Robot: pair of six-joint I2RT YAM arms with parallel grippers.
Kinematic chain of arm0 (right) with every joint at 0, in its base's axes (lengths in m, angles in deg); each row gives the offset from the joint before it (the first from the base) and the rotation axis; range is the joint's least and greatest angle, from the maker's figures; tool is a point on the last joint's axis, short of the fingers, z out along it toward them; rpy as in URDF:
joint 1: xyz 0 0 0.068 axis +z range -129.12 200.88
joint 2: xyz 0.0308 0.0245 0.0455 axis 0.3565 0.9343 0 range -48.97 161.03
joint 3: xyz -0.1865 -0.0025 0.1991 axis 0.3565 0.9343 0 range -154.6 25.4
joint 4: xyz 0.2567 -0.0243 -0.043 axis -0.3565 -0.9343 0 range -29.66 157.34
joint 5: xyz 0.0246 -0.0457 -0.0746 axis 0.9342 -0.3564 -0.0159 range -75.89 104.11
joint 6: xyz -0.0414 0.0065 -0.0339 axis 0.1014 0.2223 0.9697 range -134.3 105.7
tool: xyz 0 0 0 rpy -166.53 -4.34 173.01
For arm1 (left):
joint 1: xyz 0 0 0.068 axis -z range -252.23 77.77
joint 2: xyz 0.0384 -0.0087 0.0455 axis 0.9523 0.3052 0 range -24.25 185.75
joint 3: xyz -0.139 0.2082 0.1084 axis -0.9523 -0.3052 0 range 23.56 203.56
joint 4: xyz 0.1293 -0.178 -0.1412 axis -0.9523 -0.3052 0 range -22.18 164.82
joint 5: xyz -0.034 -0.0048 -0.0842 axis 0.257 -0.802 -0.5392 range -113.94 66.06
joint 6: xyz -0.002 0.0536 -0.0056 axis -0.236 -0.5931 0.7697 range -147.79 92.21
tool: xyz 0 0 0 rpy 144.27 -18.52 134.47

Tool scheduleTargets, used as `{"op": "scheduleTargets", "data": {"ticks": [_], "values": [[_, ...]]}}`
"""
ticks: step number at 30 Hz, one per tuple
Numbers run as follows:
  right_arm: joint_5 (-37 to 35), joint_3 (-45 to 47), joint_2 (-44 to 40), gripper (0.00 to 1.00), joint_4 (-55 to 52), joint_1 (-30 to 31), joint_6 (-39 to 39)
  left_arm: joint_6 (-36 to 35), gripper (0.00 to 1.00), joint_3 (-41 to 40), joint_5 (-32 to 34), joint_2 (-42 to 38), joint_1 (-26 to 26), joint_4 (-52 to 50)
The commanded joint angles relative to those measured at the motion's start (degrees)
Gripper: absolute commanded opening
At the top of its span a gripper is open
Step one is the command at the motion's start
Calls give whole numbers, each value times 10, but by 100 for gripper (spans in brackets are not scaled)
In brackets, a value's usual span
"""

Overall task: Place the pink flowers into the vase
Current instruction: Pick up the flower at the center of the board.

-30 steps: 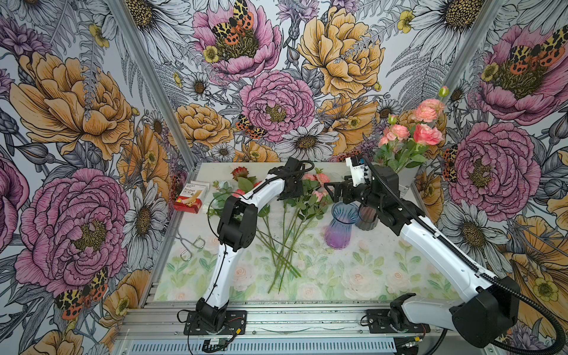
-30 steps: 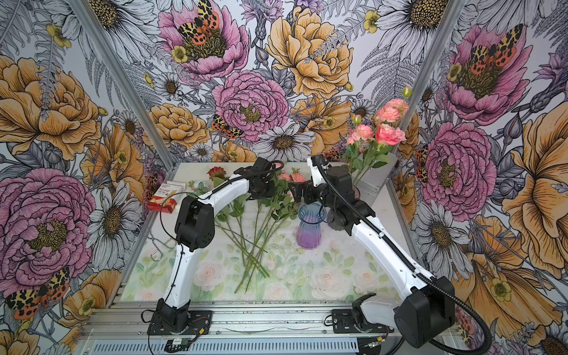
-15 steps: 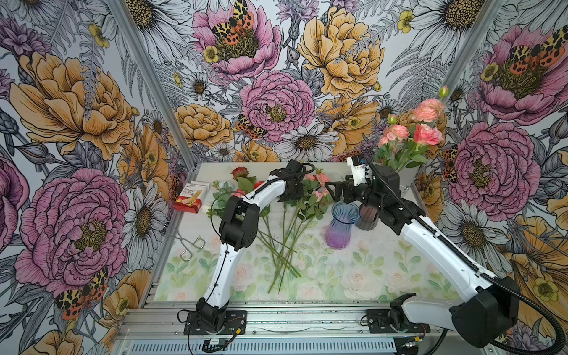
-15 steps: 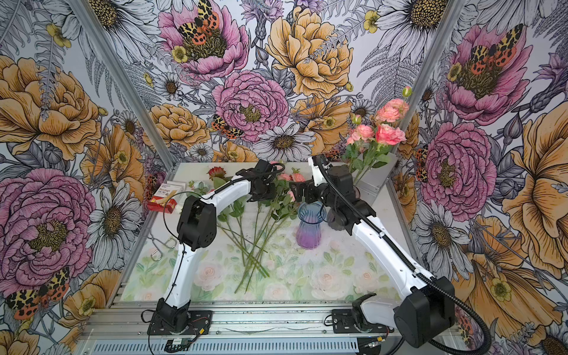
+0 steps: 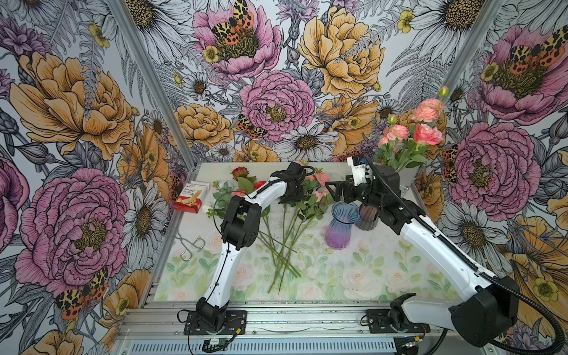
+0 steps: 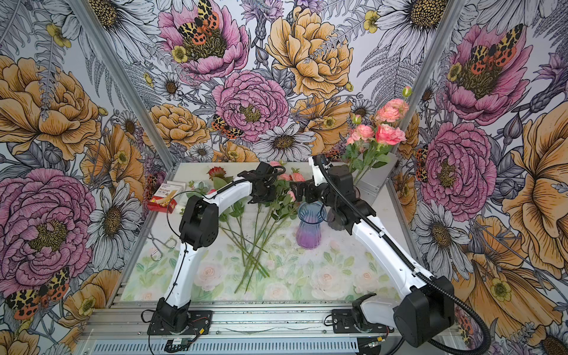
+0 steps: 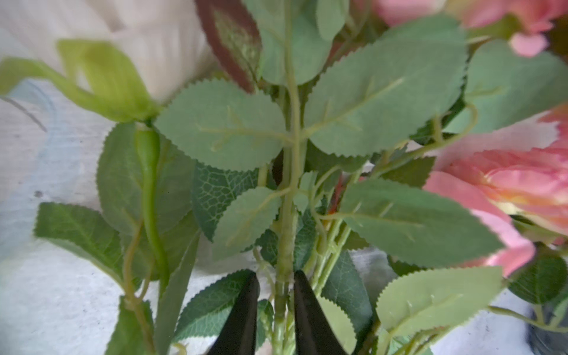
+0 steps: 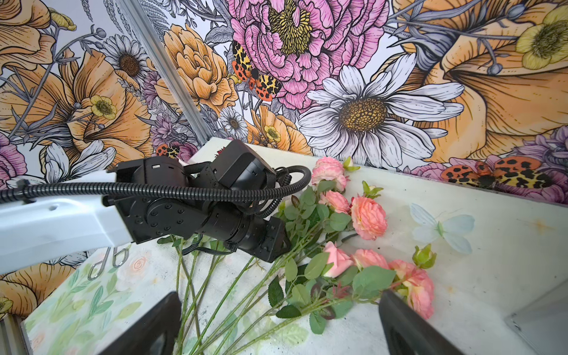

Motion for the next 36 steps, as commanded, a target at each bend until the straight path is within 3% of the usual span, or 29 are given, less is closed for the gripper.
{"op": "scheduleTargets", "data": {"ticks": [1, 15, 18, 36], "values": [[6, 7, 5, 99, 11, -4, 2, 1, 23, -6, -3, 7, 2, 3], [5, 12, 2, 99, 13, -5, 0, -3, 10, 4, -6, 5, 0, 3], [5, 13, -3, 99, 13, -5, 1, -6, 0, 8, -7, 2, -1, 3], [23, 15, -27, 99, 10, -5, -12, -33, 0, -4, 26, -166, -13, 5]]}}
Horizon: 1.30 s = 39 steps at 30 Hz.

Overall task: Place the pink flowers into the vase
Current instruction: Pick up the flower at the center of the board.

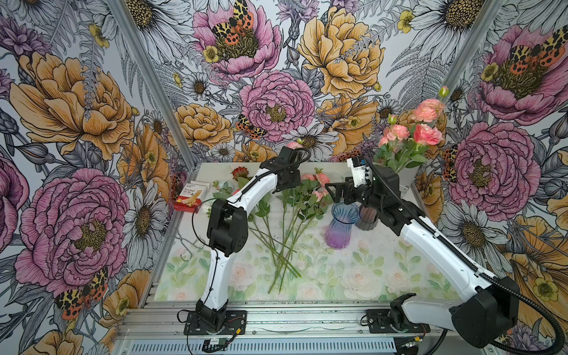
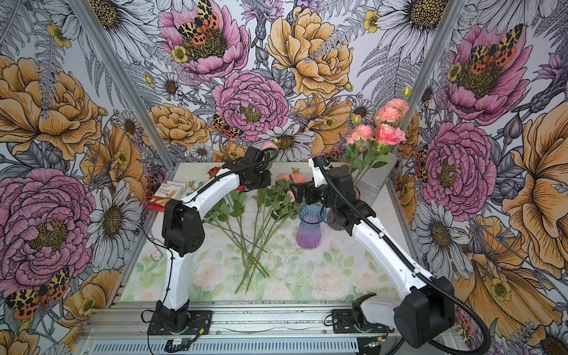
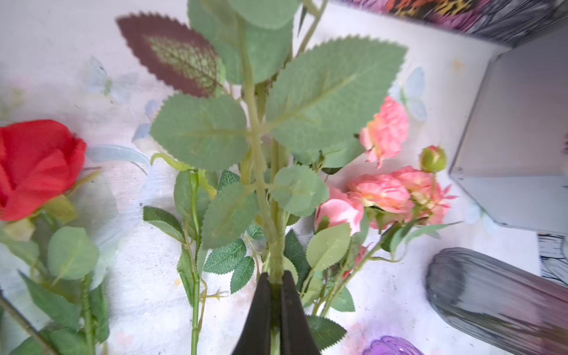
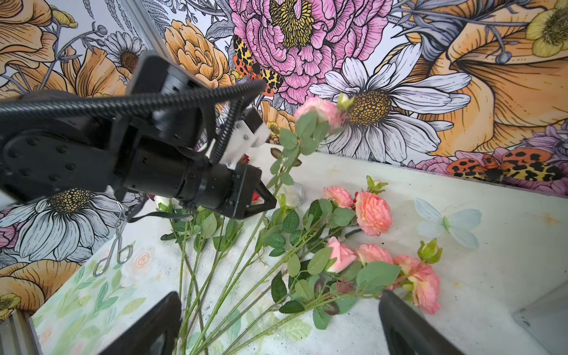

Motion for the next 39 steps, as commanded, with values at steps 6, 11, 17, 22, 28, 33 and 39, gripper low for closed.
{"op": "scheduleTargets", "data": {"ticks": [6, 11, 17, 22, 28, 33, 39], "values": [[34, 11, -30, 99, 4, -3, -9, -9, 0, -37, 20, -112, 9, 66], [71, -9, -20, 96, 1, -3, -20, 1, 0, -84, -8, -186, 20, 148], [89, -40, 3, 91, 0, 12, -26, 10, 0, -203, -54, -283, 43, 305], [117, -48, 10, 85, 0, 19, -33, 31, 0, -299, -76, -340, 51, 428], [126, -64, 15, 79, 1, 27, -40, 41, 0, -331, -76, -351, 74, 474], [130, -77, 34, 69, 1, 37, -43, 50, 0, -332, -70, -354, 91, 492], [126, -94, 48, 64, 2, 46, -44, 54, 0, -337, -69, -365, 94, 493]]}}
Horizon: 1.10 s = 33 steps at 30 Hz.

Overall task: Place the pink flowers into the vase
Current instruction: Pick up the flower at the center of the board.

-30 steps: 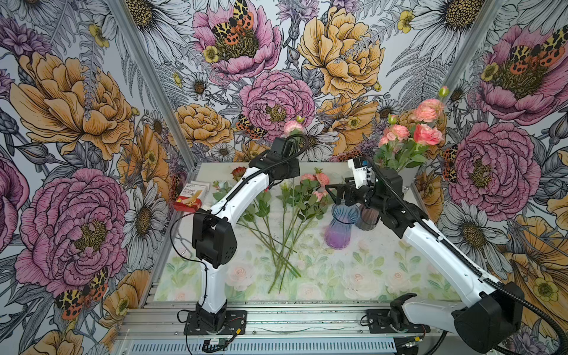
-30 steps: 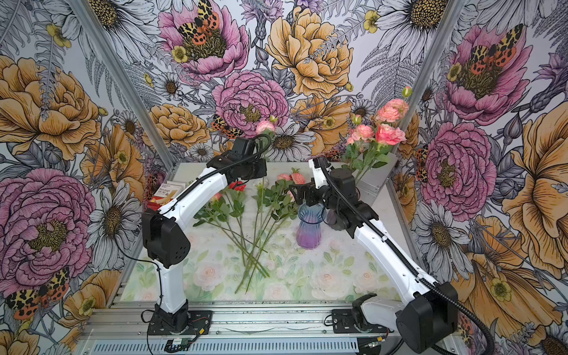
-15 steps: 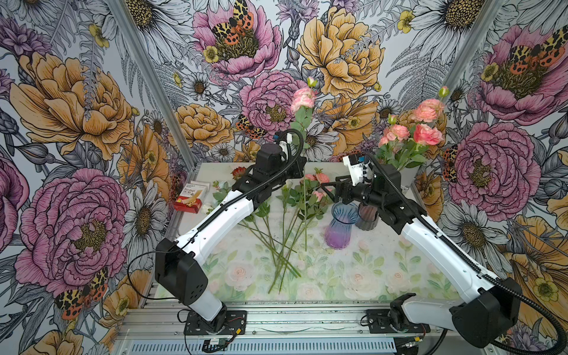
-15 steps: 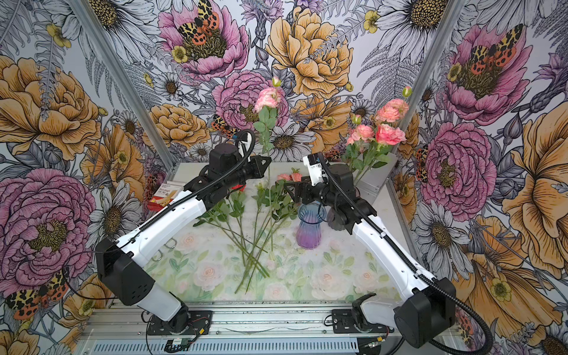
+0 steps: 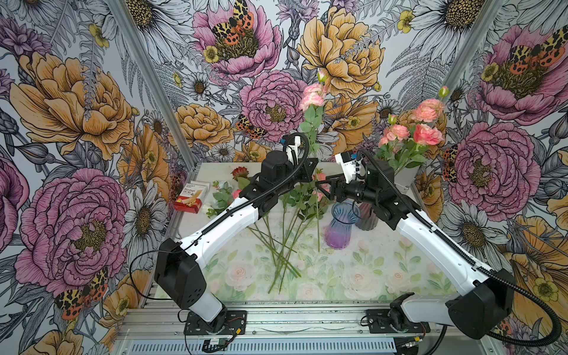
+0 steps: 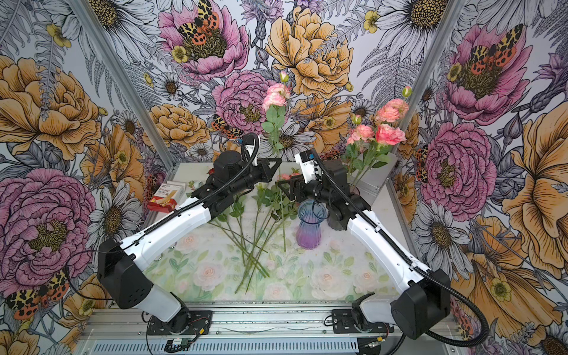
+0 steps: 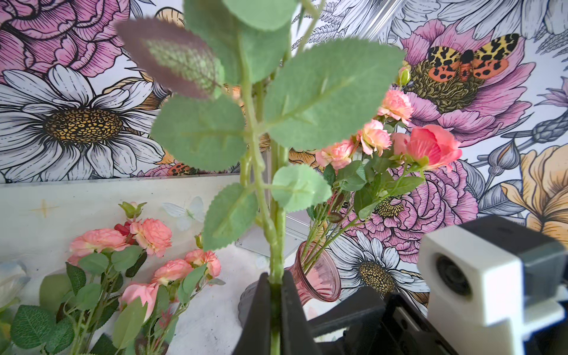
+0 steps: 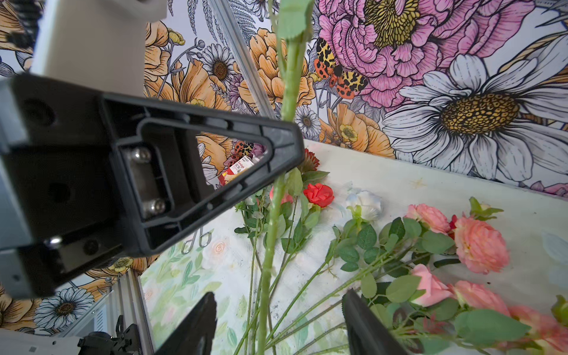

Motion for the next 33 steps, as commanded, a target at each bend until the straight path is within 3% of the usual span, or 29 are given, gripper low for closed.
{"op": "scheduleTargets", "data": {"ticks": [1, 18, 27, 33], "values": [[5, -26, 10, 62, 7, 7, -2, 5, 0, -7, -6, -28, 0, 29], [-11, -74, 46, 36, 7, 16, -8, 24, 0, -35, -4, -37, 2, 49], [-11, -75, 60, 31, 7, 25, -10, 26, 0, -38, -1, -46, 2, 49], [-15, -78, 59, 8, 7, 28, -10, 27, 0, -36, -3, -47, 0, 49]]}}
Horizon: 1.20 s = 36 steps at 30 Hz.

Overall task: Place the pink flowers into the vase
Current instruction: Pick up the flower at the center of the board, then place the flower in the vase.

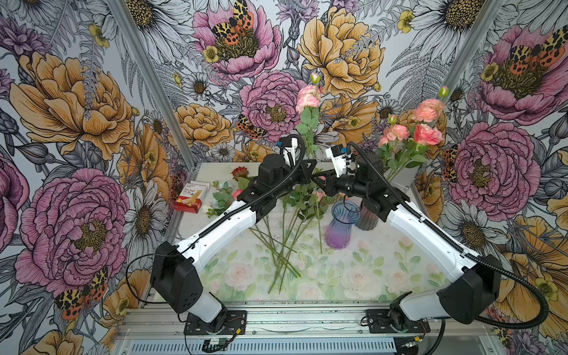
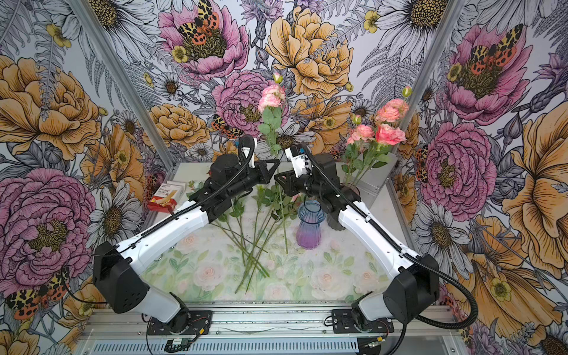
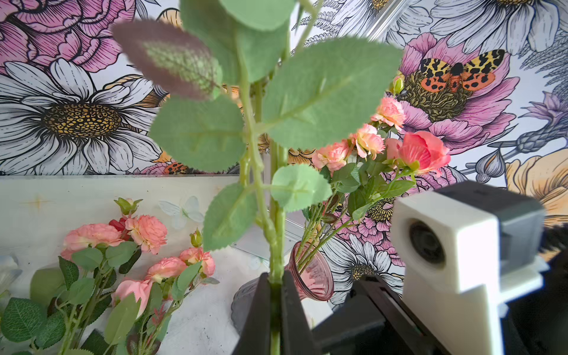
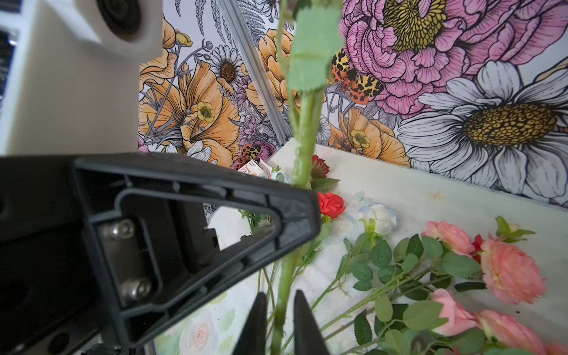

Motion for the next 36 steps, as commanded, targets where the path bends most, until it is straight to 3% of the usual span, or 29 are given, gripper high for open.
{"op": "scheduleTargets", "data": {"ticks": [1, 5, 10, 12, 15, 23, 29, 36], "values": [[-4, -17, 0, 4, 6, 4, 2, 7, 0, -3, -4, -28, 1, 23], [-7, -16, -7, 0, 6, 4, 1, 7, 3, -1, -6, -31, -3, 18], [-19, -7, -17, 0, 6, 2, 3, 5, 38, 10, -12, -40, -16, -3], [-21, -6, -19, 0, 6, 1, 2, 3, 46, 12, -10, -49, -21, -9], [-20, -9, -21, 0, 6, -2, 0, -1, 49, 23, -11, -62, -31, -29], [-6, -42, -35, 0, 6, -19, -15, -25, 97, 9, -2, -121, -47, -68], [21, -104, -54, 0, 5, -45, -40, -63, 98, 5, -27, -136, -33, -113], [6, -167, -90, 0, -33, -124, -27, -171, 99, 15, -14, -149, 38, -137]]}}
